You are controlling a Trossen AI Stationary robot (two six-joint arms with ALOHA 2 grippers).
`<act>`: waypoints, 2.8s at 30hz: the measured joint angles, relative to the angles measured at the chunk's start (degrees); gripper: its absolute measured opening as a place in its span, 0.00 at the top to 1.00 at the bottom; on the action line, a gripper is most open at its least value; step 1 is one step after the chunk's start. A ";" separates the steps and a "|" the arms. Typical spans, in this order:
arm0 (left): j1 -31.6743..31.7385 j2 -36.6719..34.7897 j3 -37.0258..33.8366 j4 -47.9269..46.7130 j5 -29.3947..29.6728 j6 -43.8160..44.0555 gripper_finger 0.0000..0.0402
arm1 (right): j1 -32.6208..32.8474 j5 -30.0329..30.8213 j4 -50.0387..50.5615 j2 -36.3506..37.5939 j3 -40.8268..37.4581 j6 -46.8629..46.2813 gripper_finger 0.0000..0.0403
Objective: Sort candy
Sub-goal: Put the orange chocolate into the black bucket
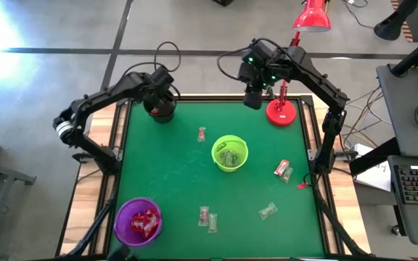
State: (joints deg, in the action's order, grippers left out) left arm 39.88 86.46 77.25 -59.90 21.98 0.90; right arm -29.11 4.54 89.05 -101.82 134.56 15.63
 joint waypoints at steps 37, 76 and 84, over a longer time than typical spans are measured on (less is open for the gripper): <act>-9.48 -25.21 -9.14 -3.14 -5.66 -3.86 0.72 | 21.58 3.09 0.99 10.68 -23.71 -60.55 0.68; -12.22 -28.35 -5.01 -3.33 -8.57 -4.28 0.72 | 31.25 5.77 -0.40 12.49 -52.96 -85.01 0.55; -12.46 -28.48 -5.05 -4.51 -9.55 -4.49 0.72 | 31.25 6.51 -1.08 13.43 -63.88 -102.36 0.54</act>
State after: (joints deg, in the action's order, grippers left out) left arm 27.42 57.98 72.20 -64.41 12.43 -3.59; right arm 2.13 11.05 87.97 -88.40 70.68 -86.73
